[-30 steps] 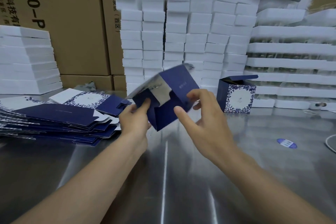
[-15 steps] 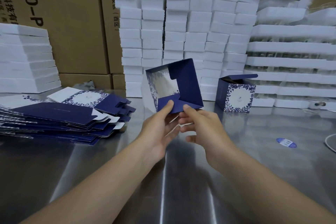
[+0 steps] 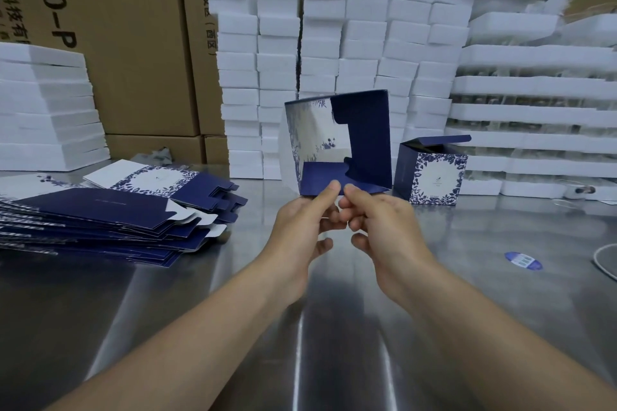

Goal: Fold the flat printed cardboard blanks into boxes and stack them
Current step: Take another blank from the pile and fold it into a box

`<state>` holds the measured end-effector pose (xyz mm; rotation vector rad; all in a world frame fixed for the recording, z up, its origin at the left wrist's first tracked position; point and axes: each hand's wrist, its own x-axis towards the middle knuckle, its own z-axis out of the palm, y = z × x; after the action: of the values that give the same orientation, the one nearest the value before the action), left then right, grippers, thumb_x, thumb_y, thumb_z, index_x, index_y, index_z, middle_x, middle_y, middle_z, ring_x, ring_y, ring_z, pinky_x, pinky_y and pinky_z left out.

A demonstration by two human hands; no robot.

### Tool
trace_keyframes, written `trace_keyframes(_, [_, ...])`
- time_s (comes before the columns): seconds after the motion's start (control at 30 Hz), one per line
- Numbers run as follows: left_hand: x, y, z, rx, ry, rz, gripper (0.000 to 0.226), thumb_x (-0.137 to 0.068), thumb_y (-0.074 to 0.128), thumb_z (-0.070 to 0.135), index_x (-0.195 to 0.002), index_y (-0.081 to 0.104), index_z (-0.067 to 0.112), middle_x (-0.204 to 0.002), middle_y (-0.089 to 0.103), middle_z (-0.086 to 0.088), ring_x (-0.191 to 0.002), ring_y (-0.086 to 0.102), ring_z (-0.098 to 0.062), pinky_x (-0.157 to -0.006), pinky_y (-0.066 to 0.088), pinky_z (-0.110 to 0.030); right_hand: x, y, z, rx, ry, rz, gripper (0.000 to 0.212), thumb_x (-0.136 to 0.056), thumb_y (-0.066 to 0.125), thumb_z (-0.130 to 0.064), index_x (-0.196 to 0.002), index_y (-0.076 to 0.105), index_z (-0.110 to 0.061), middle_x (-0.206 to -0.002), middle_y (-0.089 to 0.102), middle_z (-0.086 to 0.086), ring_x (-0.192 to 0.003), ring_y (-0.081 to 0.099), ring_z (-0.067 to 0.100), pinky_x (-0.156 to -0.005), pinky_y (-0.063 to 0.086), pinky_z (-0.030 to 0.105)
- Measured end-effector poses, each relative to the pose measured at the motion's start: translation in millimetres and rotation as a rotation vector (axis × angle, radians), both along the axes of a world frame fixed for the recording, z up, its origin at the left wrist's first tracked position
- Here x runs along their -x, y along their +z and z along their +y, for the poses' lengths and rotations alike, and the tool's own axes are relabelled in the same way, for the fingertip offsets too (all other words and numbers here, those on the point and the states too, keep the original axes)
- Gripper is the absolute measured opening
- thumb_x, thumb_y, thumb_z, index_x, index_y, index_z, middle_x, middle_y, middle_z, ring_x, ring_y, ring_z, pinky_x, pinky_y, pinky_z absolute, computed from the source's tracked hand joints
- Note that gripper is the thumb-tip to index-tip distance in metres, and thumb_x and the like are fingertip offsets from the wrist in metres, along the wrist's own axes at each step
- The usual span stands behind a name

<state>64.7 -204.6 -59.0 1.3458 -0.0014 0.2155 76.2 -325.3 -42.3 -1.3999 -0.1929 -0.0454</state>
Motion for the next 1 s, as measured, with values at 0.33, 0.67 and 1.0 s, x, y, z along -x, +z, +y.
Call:
trace_keyframes(0.33, [-3,1,4,0.087,-0.003,0.029,0.026,-0.1,0.066,0.036,-0.08,0.063,0.019,-0.071,0.06,0.005,-0.066,0.061,-0.007,-0.071,0.041,-0.03,3,1,0,0.074,0.081,0.03,0.032,-0.097,0.071,-0.041,-0.075,0.073,-0.018,-0.066,0.064,-0.003,-0.053,0.05,0.008,-0.05,0.038,0.021])
trace_keyframes(0.67, [-2,1,6,0.022,0.094,0.103,0.04,-0.091,0.075,0.049,-0.061,0.059,0.027,-0.064,0.052,0.006,-0.065,0.06,-0.008,-0.065,0.039,-0.029,-2,2,-2,0.053,-0.084,0.071,0.036,-0.103,0.066,-0.032,-0.073,0.066,-0.012,-0.053,0.056,-0.006,-0.044,0.041,0.007,-0.049,0.032,0.022])
trace_keyframes(1.0, [-9,-1,15,0.063,0.255,0.069,0.038,-0.097,0.071,0.038,-0.069,0.054,0.018,-0.062,0.047,0.003,-0.065,0.054,-0.011,-0.063,0.036,-0.028,-2,3,-6,0.102,-0.085,0.107,0.037,-0.095,0.073,-0.045,-0.073,0.067,-0.017,-0.055,0.056,-0.008,-0.044,0.046,0.006,-0.056,0.035,0.025])
